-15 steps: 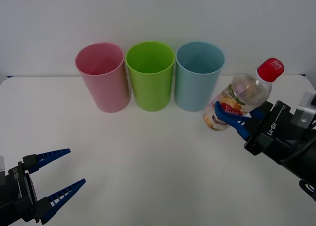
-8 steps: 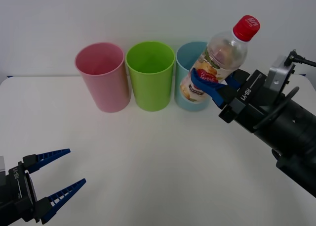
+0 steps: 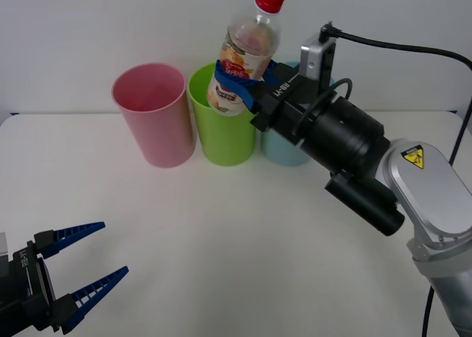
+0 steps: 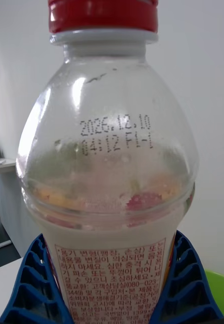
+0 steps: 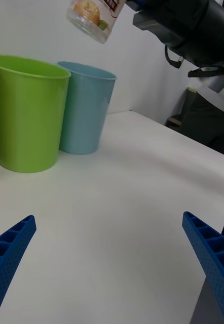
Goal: Put cans in the blue bin and PET bottles in the pink bin and trash in the green bin.
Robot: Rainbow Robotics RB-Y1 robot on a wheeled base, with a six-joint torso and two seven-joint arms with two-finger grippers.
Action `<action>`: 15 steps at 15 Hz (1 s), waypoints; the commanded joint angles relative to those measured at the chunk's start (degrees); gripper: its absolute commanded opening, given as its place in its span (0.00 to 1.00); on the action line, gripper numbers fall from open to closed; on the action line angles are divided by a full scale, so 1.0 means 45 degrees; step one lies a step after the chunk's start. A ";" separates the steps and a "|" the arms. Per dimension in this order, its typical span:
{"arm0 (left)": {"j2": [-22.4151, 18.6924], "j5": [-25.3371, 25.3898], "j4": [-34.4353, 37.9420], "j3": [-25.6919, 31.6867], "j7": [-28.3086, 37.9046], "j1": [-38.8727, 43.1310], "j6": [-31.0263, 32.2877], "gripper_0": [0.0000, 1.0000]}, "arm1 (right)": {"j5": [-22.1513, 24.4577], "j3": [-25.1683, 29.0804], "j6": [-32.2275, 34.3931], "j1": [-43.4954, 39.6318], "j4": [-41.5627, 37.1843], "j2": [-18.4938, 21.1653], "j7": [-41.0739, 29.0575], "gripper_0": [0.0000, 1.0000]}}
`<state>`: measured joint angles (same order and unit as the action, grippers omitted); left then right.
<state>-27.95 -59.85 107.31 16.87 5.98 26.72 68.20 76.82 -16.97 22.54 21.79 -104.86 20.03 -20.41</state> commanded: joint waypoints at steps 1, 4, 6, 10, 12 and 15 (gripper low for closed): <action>0.0000 0.0000 0.0002 0.0000 0.0000 0.0000 0.0000 1.00 | -0.0118 -0.1150 -0.1200 0.1739 0.1720 -0.0330 0.0004 0.00; 0.0000 0.0000 0.0002 0.0000 0.0000 0.0000 0.0000 1.00 | -0.0040 -0.1326 -0.1376 0.3419 0.3986 -0.1580 0.0161 0.00; 0.0000 0.0000 0.0002 0.0000 0.0000 0.0000 0.0000 1.00 | 0.0038 -0.1385 -0.1669 0.4337 0.5236 -0.2244 0.0180 0.00; 0.0000 0.0000 0.0002 0.0000 0.0000 0.0000 0.0000 1.00 | -0.0196 -0.2322 -0.2938 0.6290 0.7579 -0.2830 -0.0015 0.00; 0.0000 0.0000 0.0002 0.0000 0.0000 0.0000 0.0000 1.00 | -0.0313 -0.2869 -0.3485 0.7266 0.8732 -0.3025 -0.0152 0.00; 0.0000 0.0000 0.0002 0.0000 0.0000 0.0000 0.0000 1.00 | -0.0352 -0.2967 -0.3602 0.8419 1.0451 -0.3670 -0.0249 0.00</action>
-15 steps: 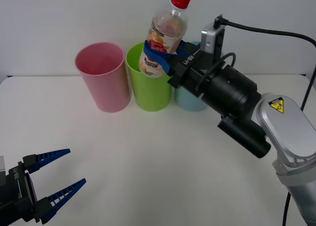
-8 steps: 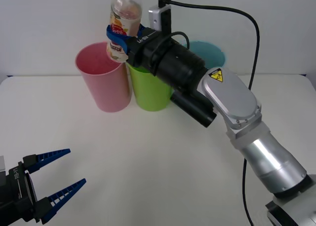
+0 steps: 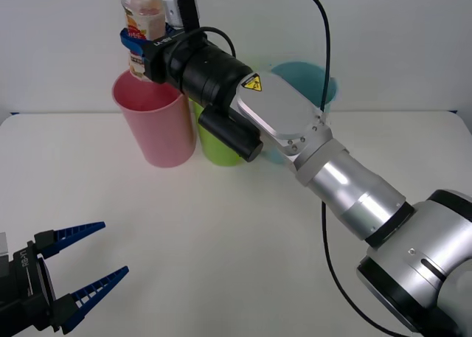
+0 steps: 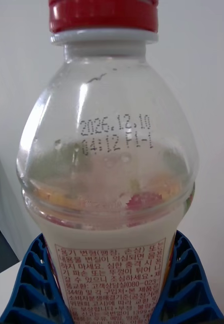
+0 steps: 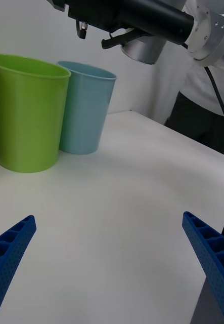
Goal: Put cans in the blue bin and PET bottles in the pink bin and trash in the green bin.
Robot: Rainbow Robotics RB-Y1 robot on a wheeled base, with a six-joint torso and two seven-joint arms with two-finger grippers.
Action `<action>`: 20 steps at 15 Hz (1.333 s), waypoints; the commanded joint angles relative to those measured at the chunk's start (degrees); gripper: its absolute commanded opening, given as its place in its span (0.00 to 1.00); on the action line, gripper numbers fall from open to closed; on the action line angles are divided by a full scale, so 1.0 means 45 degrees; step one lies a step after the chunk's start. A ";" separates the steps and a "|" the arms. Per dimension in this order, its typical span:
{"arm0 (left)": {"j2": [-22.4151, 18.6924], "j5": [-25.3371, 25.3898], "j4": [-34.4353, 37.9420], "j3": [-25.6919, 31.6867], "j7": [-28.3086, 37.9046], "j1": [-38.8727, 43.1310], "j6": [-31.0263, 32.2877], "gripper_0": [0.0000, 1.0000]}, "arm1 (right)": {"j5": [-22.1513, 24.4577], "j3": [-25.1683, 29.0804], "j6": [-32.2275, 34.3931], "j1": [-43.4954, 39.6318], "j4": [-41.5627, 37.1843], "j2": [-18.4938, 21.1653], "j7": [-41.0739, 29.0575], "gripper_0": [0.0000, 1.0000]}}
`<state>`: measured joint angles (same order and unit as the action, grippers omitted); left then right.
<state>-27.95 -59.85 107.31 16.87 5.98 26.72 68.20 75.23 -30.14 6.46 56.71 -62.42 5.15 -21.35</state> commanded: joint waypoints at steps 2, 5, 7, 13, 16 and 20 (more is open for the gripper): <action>0.0000 0.0000 0.0000 0.0000 0.0000 0.0000 0.0000 1.00 | 0.0002 -0.0080 -0.0048 0.1402 0.2269 -0.0794 -0.0041 0.00; 0.0000 0.0000 0.0000 0.0000 0.0000 0.0000 0.0000 1.00 | 0.0002 -0.0217 -0.0048 0.2319 0.3831 -0.1263 -0.0041 0.00; 0.0000 0.0000 0.0000 0.0000 0.0000 0.0000 0.0000 1.00 | 0.0002 -0.0256 -0.0048 0.2632 0.4515 -0.1368 -0.0119 0.00; 0.0000 0.0000 0.0000 0.0000 0.0000 0.0000 0.0000 1.00 | 0.0041 -0.0529 -0.0106 0.2632 0.4554 -0.1368 -0.0314 0.00; 0.0000 0.0000 0.0000 0.0000 0.0000 0.0000 0.0000 1.00 | 0.0119 -0.0549 -0.0517 0.2612 0.4651 -0.1368 -0.0275 0.00; 0.0000 0.0000 0.0000 0.0000 0.0000 0.0000 0.0000 1.00 | 0.0119 -0.0705 -0.0868 0.2612 0.4651 -0.1368 -0.0217 0.00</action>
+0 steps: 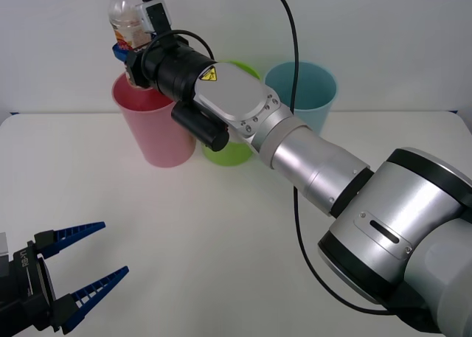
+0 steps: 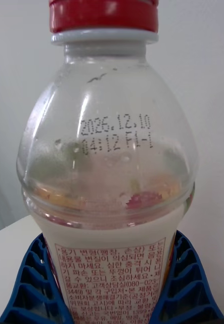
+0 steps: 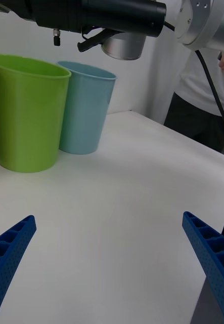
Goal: Put cans in the blue bin and PET bottles in the pink bin and trash in the green bin.
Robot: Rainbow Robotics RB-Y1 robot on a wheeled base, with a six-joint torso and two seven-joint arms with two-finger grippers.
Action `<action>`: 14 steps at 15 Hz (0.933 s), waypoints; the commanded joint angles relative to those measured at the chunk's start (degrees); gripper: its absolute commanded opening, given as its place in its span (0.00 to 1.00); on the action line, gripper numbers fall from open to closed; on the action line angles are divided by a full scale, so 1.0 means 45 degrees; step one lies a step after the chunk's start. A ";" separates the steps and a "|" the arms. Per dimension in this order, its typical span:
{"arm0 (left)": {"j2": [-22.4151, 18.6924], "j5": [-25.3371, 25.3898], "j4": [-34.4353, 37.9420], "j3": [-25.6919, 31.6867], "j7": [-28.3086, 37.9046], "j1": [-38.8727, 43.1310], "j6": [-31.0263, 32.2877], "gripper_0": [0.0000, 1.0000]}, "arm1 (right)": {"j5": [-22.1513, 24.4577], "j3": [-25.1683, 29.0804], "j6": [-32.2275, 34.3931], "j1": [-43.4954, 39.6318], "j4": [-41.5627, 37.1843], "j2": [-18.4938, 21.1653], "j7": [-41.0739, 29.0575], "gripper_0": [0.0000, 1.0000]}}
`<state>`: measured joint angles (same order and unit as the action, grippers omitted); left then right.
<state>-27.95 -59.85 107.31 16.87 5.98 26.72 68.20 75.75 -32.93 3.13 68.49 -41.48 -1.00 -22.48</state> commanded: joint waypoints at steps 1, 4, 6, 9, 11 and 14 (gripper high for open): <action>0.0000 0.0000 0.0000 0.0000 0.0000 0.0000 0.0000 1.00 | 0.0003 -0.0083 -0.0130 -0.0004 -0.0001 0.0001 0.0053 0.00; 0.0000 0.0000 0.0000 0.0000 0.0000 0.0000 0.0000 1.00 | 0.0003 -0.0103 -0.0150 -0.0004 -0.0001 0.0001 0.0034 0.00; 0.0000 0.0000 0.0000 0.0000 0.0000 0.0000 0.0000 1.00 | 0.0003 -0.0103 -0.0130 -0.0004 -0.0001 0.0001 0.0053 0.00; 0.0000 0.0000 0.0000 0.0000 0.0000 0.0000 0.0000 1.00 | 0.0022 -0.0103 -0.0267 -0.0004 -0.0001 0.0001 0.0151 0.93; 0.0000 0.0000 0.0000 0.0000 0.0000 0.0000 0.0000 1.00 | 0.0081 -0.0083 -0.0267 -0.0004 -0.0001 0.0001 0.0210 1.00; 0.0000 0.0000 0.0000 0.0000 0.0000 0.0000 0.0000 1.00 | 0.0179 -0.0083 -0.0286 -0.0004 -0.0001 0.0001 0.0210 1.00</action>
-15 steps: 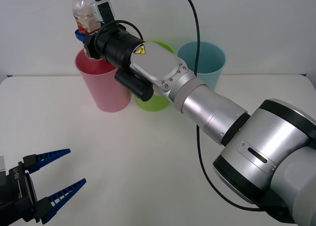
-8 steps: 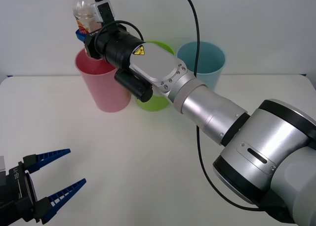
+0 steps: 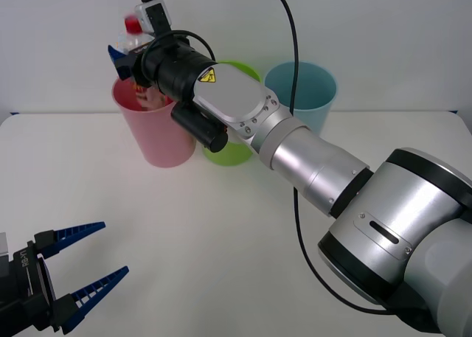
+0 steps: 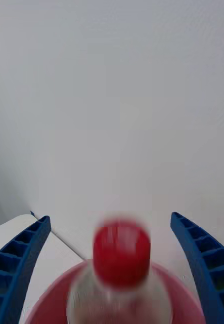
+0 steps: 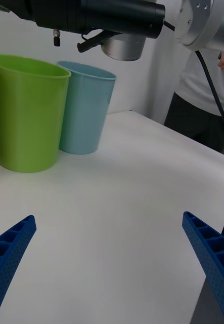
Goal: Put cans in the blue bin and PET bottles in the pink bin and trash in the green bin.
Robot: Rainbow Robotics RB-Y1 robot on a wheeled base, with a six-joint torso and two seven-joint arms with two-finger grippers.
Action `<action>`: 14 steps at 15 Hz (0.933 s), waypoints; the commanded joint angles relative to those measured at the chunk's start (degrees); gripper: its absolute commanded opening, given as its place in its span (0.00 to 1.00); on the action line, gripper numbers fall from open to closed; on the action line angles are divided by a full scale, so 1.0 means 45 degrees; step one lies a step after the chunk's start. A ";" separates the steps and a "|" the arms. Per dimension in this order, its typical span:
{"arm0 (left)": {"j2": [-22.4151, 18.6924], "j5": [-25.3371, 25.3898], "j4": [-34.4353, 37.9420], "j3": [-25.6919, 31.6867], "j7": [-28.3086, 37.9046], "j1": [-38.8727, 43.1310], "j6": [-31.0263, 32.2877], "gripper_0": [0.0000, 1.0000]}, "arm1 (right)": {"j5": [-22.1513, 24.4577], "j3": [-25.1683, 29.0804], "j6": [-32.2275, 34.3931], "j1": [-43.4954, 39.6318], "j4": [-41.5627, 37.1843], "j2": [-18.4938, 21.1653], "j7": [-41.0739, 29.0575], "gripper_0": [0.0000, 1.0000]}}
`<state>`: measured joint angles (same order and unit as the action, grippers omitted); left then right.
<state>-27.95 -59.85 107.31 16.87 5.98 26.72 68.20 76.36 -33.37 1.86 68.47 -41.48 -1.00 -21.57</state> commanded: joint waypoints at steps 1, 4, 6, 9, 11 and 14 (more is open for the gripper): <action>0.0000 0.0000 0.0000 0.0000 0.0000 0.0000 0.0000 1.00 | 0.0063 -0.0007 -0.0002 -0.0002 -0.0001 0.0001 -0.0012 1.00; 0.0000 0.0000 0.0000 0.0000 0.0000 0.0000 0.0000 1.00 | 0.0044 0.0013 -0.0002 -0.0002 -0.0001 0.0001 -0.0012 1.00; 0.0000 0.0000 0.0000 0.0000 0.0000 0.0000 0.0000 1.00 | 0.0044 -0.0007 -0.0002 -0.0002 -0.0001 0.0001 -0.0051 1.00; 0.0000 0.0000 0.0000 0.0000 0.0000 0.0000 0.0000 1.00 | 0.0005 -0.0007 -0.0002 -0.0002 -0.0118 0.0001 -0.0071 1.00; 0.0000 0.0000 0.0000 0.0000 0.0000 0.0000 0.0000 1.00 | -0.0171 -0.0007 0.0252 -0.0002 -0.0528 0.0204 -0.0149 1.00; 0.0000 0.0000 0.0000 0.0000 0.0000 0.0000 0.0000 1.00 | -0.0523 -0.0007 0.0857 -0.0549 -0.1974 0.1043 -0.0208 1.00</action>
<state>-27.95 -59.85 107.31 16.87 5.98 26.72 68.20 74.39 -33.40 5.14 67.08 -48.26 2.66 -22.43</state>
